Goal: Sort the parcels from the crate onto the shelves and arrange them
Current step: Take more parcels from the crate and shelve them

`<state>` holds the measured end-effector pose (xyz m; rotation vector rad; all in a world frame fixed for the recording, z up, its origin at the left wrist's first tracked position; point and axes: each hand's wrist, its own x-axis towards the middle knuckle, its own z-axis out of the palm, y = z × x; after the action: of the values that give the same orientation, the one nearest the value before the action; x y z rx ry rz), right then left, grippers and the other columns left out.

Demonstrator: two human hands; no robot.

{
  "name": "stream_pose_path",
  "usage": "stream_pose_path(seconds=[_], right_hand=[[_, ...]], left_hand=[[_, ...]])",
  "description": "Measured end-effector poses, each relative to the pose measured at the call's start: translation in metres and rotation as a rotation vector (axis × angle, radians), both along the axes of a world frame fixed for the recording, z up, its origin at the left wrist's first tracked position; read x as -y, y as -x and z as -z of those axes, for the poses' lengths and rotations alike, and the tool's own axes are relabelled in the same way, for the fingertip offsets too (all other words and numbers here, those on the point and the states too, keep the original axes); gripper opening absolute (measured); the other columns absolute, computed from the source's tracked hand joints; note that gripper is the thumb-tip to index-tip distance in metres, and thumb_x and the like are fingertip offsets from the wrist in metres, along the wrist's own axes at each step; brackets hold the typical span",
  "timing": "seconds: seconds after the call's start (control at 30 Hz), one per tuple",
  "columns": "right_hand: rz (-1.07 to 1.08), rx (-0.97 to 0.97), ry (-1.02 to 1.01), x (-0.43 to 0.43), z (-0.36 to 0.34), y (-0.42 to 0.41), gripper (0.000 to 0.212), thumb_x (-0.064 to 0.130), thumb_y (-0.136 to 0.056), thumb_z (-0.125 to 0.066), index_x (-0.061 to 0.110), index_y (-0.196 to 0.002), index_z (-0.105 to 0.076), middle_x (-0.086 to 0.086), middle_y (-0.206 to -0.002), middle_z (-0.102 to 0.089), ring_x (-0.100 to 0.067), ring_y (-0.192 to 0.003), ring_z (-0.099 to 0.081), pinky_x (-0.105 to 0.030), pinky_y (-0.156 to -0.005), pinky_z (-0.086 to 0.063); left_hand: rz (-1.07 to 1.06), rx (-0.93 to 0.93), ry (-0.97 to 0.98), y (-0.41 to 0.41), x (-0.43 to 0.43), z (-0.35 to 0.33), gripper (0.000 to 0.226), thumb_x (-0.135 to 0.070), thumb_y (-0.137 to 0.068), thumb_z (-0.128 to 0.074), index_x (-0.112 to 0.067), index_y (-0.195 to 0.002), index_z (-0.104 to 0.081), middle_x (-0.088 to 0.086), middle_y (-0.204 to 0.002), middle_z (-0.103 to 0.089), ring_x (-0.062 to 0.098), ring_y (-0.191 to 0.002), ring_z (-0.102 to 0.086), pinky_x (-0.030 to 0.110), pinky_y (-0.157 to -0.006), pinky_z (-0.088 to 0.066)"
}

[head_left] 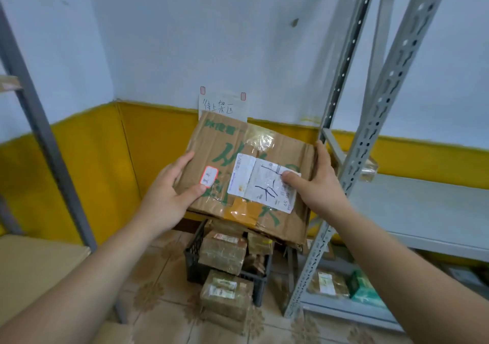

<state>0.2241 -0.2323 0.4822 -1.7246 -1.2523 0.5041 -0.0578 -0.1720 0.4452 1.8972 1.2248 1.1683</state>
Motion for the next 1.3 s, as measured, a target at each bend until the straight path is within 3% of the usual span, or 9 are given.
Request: stream_pose_path(seconds=[0.13, 0.37, 0.57, 0.7, 0.87, 0.97, 1.1, 1.23, 1.3], right_hand=[[0.053, 0.004, -0.023, 0.050, -0.004, -0.015, 0.103, 0.043, -0.079, -0.080, 0.037, -0.155, -0.011, 0.004, -0.154, -0.037, -0.023, -0.134, -0.045, -0.046, -0.109, -0.042], [0.086, -0.031, -0.096, 0.139, -0.015, -0.070, 0.094, 0.042, -0.084, -0.075, 0.041, -0.154, -0.012, 0.007, -0.156, -0.033, -0.022, -0.134, -0.044, -0.051, -0.109, -0.042], [0.108, 0.019, -0.050, 0.258, -0.028, -0.169, 0.090, 0.025, -0.093, -0.068, 0.041, -0.156, -0.006, 0.012, -0.129, -0.046, -0.014, -0.102, -0.059, -0.041, -0.091, -0.054], [0.179, 0.084, 0.012, 0.346, -0.027, -0.246, 0.095, 0.022, -0.092, -0.068, 0.039, -0.157, -0.001, 0.005, -0.153, -0.040, -0.022, -0.128, -0.051, -0.038, -0.107, -0.041], [0.382, 0.063, 0.049, 0.437, -0.019, -0.314, 0.097, 0.026, -0.090, -0.072, 0.033, -0.158, -0.004, 0.004, -0.146, -0.048, -0.019, -0.126, -0.052, -0.037, -0.105, -0.042], [0.495, 0.028, 0.048, 0.471, -0.012, -0.346, 0.088, 0.028, -0.091, -0.071, 0.029, -0.158, -0.015, 0.012, -0.126, -0.052, -0.011, -0.110, -0.051, -0.028, -0.092, -0.042], [0.572, -0.054, 0.046, 0.496, 0.004, -0.386, 0.087, 0.029, -0.090, -0.072, 0.035, -0.157, -0.017, 0.013, -0.136, -0.052, -0.012, -0.119, -0.055, -0.036, -0.103, -0.047], [0.444, -0.045, 0.258, 0.497, 0.004, -0.423, 0.105, 0.019, -0.086, -0.076, 0.039, -0.157, -0.001, 0.014, -0.132, -0.049, -0.013, -0.115, -0.055, -0.032, -0.099, -0.046], [0.413, -0.047, 0.340, 0.493, 0.001, -0.439, 0.110, 0.016, -0.084, -0.077, 0.043, -0.156, 0.003, 0.010, -0.139, -0.041, -0.016, -0.120, -0.053, -0.035, -0.103, -0.046]], left_hand=[[0.057, -0.006, -0.027, -0.017, 0.047, -0.013, 0.068, -0.034, -0.083, -0.072, -0.050, -0.137, -0.035, -0.011, -0.143, -0.041, 0.009, -0.125, -0.046, 0.034, -0.105, -0.039], [0.074, 0.008, -0.047, -0.083, 0.132, -0.027, 0.068, -0.023, -0.088, -0.069, -0.036, -0.146, -0.035, -0.013, -0.140, -0.039, 0.002, -0.119, -0.046, 0.020, -0.095, -0.038], [0.181, 0.014, 0.038, -0.202, 0.225, -0.029, 0.083, -0.024, -0.085, -0.073, -0.039, -0.149, -0.023, -0.005, -0.146, -0.034, 0.007, -0.121, -0.039, 0.037, -0.109, -0.036], [0.349, -0.046, 0.129, -0.299, 0.284, -0.020, 0.113, -0.019, -0.078, -0.080, -0.040, -0.153, 0.002, -0.006, -0.156, -0.018, 0.007, -0.129, -0.029, 0.034, -0.111, -0.027], [0.449, -0.007, 0.219, -0.399, 0.338, -0.014, 0.104, -0.026, -0.079, -0.079, -0.039, -0.152, -0.007, 0.001, -0.151, -0.027, 0.016, -0.126, -0.040, 0.033, -0.100, -0.038], [0.484, -0.007, 0.173, -0.448, 0.354, -0.016, 0.095, -0.025, -0.081, -0.077, -0.033, -0.152, -0.015, 0.003, -0.148, -0.027, 0.012, -0.119, -0.036, 0.035, -0.103, -0.035], [0.529, -0.003, 0.152, -0.500, 0.352, -0.014, 0.094, -0.028, -0.083, -0.075, -0.035, -0.152, -0.012, 0.005, -0.150, -0.029, 0.025, -0.133, -0.039, 0.045, -0.109, -0.035], [0.567, -0.086, 0.209, -0.546, 0.330, -0.008, 0.105, -0.033, -0.085, -0.072, -0.036, -0.153, 0.009, 0.008, -0.154, -0.021, 0.029, -0.137, -0.033, 0.043, -0.108, -0.033], [0.611, -0.160, 0.226, -0.568, 0.315, 0.000, 0.105, -0.034, -0.083, -0.073, -0.031, -0.155, 0.004, 0.009, -0.153, -0.024, 0.029, -0.137, -0.034, 0.040, -0.110, -0.031]])
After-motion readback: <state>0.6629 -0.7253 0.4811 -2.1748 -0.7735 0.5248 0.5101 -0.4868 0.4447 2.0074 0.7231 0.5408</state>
